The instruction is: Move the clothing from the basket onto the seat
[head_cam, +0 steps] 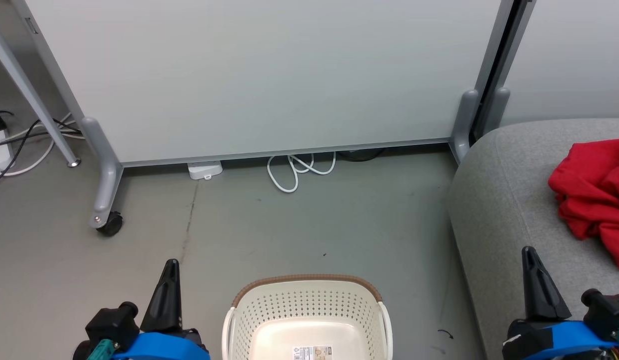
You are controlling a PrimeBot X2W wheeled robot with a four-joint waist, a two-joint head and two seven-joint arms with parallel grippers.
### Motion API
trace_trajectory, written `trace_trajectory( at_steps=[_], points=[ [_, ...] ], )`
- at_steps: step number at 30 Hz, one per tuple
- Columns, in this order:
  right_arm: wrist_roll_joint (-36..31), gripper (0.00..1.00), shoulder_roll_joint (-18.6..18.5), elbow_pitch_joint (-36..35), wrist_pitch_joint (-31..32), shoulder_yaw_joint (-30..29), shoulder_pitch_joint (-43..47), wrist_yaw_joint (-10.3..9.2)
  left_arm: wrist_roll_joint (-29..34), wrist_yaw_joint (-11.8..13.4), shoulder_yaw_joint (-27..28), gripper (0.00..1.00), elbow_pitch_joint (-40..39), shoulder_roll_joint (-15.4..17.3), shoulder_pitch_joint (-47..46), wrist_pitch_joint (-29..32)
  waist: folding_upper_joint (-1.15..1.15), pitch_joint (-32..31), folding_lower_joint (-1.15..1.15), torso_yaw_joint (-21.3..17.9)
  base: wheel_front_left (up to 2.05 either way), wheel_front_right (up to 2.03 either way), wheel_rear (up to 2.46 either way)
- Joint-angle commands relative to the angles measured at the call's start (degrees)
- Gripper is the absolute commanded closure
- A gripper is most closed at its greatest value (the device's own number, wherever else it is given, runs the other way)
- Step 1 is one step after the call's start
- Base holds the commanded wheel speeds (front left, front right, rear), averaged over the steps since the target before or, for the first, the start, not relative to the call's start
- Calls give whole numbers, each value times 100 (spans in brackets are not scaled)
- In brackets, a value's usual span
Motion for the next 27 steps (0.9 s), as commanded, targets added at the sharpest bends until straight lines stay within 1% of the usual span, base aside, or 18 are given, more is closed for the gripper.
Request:
trace_trajectory(
  at_steps=[1,14,27],
  points=[
    [315,100,-22,-71,69,-19,-122,0,-292,-9,80,100,-94,10,-161,59,0,2,0,-5,0,0,0],
    [1723,100,-28,-50,380,17,-196,0,-1623,-27,246,100,-142,-5,-244,387,0,13,0,-39,0,0,0],
    [2921,100,-35,-1,672,22,-288,1,-2764,-44,396,100,-169,-18,-321,677,0,24,0,-72,0,0,0]
  ],
)
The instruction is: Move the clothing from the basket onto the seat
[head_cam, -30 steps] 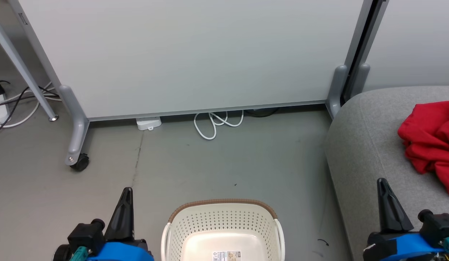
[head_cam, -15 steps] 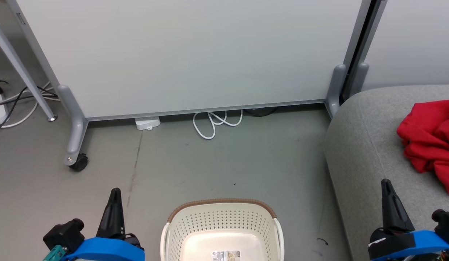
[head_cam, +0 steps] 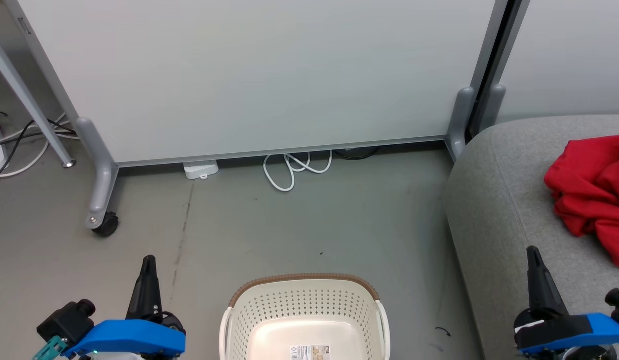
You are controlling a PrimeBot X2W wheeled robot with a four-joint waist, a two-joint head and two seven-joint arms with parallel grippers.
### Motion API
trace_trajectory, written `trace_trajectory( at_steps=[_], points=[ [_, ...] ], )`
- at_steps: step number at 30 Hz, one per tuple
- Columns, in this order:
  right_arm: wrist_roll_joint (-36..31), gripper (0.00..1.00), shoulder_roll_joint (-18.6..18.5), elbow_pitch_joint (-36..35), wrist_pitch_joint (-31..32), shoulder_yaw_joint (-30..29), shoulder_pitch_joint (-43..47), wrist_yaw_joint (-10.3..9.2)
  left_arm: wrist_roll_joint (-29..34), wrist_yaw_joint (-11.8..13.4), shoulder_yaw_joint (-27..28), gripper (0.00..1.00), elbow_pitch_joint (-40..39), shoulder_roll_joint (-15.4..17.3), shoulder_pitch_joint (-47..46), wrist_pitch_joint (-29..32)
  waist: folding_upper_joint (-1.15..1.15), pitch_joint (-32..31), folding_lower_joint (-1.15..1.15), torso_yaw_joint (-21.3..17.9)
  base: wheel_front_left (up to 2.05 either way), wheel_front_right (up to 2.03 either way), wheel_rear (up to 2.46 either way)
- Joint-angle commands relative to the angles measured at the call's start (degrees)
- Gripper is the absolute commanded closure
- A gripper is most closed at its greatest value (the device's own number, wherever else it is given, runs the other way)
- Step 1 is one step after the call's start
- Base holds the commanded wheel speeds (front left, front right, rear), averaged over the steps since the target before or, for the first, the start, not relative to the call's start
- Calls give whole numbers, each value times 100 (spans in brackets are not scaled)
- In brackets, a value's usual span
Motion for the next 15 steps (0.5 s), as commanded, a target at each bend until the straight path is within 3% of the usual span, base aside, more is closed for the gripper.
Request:
trace_trajectory(
  at_steps=[1,15],
  points=[
    [258,100,-34,-51,55,-3,-196,2,-238,-37,63,100,-96,15,-195,54,0,2,0,-5,0,0,0],
    [1440,100,-40,2,348,-2,-278,2,-1362,-56,214,100,-119,2,-269,346,0,14,0,-43,0,0,0]
  ],
)
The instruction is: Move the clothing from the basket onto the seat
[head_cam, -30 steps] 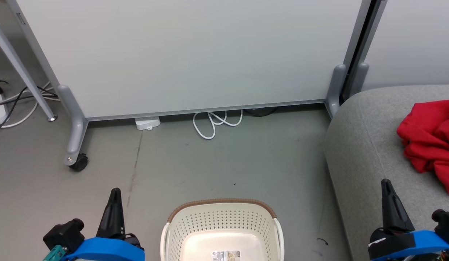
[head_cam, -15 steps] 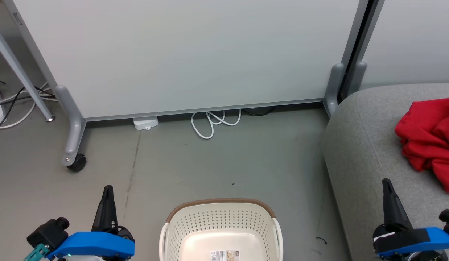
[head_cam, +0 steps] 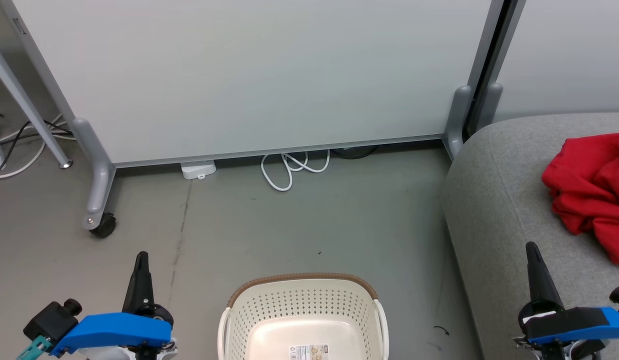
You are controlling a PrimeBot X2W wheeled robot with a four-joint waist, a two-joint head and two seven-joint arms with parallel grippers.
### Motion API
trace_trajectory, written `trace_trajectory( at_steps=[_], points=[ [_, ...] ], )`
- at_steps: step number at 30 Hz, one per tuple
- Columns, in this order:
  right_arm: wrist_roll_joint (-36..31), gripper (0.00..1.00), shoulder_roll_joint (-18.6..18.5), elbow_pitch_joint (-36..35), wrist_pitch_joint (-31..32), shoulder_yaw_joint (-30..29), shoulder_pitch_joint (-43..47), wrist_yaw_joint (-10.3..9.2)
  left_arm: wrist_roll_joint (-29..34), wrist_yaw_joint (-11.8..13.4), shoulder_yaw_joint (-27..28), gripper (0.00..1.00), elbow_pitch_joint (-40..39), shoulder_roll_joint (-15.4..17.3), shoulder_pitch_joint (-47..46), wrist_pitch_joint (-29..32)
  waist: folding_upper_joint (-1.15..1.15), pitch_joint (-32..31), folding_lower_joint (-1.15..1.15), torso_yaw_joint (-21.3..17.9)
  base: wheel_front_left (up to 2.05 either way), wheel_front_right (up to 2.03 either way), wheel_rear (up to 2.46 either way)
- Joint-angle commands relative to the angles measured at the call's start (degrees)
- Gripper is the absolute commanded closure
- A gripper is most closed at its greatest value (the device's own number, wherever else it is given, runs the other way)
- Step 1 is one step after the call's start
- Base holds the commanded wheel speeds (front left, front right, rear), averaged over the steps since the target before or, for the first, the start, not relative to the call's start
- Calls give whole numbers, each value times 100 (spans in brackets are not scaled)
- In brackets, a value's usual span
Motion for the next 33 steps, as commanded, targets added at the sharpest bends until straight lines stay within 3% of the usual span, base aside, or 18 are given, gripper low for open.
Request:
trace_trajectory(
  at_steps=[1,33],
  points=[
    [249,100,-37,-43,50,-1,-158,2,-223,-50,56,100,-83,13,-165,52,0,2,0,-5,0,0,0],
    [2197,100,-49,50,529,2,-302,3,-2066,-70,308,100,-117,-10,-288,534,0,27,0,-84,0,0,0]
  ],
)
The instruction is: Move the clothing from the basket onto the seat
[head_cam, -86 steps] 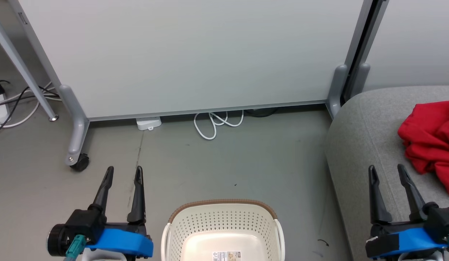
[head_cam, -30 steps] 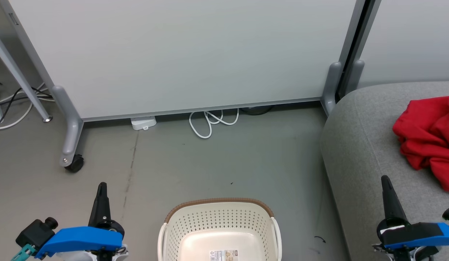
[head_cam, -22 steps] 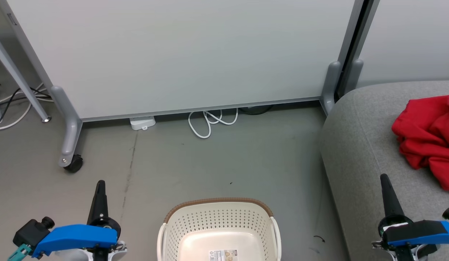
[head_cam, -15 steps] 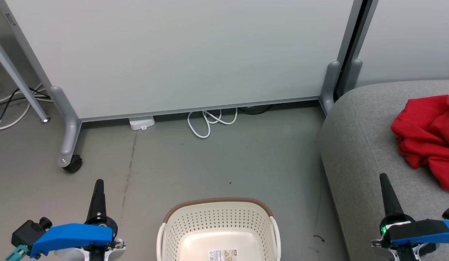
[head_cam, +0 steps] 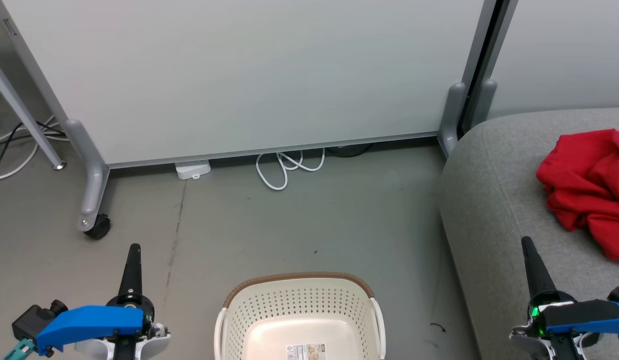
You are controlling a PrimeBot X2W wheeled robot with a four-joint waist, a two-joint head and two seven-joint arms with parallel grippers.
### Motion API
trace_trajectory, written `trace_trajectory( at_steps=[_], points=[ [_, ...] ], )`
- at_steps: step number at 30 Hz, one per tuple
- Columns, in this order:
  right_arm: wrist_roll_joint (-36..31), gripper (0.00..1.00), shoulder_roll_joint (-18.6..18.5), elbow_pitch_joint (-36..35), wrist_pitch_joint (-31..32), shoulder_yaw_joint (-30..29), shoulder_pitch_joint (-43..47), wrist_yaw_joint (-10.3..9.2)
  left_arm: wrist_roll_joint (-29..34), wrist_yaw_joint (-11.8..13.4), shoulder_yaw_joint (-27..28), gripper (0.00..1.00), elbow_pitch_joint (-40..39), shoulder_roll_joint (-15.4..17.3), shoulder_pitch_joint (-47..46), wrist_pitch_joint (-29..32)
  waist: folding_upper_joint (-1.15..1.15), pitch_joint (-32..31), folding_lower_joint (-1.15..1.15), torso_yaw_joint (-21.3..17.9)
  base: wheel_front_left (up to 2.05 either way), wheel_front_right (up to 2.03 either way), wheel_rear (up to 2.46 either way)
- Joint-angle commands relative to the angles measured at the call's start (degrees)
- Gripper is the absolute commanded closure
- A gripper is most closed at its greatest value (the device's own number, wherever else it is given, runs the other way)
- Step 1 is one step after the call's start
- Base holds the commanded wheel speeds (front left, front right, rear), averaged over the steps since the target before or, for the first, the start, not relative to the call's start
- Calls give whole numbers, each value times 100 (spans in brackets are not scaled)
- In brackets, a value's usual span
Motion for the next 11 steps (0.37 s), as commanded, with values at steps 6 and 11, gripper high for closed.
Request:
trace_trajectory(
  at_steps=[6,11],
  points=[
    [423,100,-43,-9,104,1,-147,3,-382,-34,76,100,-64,5,-147,106,0,5,0,-16,0,0,0],
    [673,100,-44,4,167,1,-172,3,-626,-39,110,100,-69,1,-161,166,0,9,0,-29,0,0,0]
  ],
)
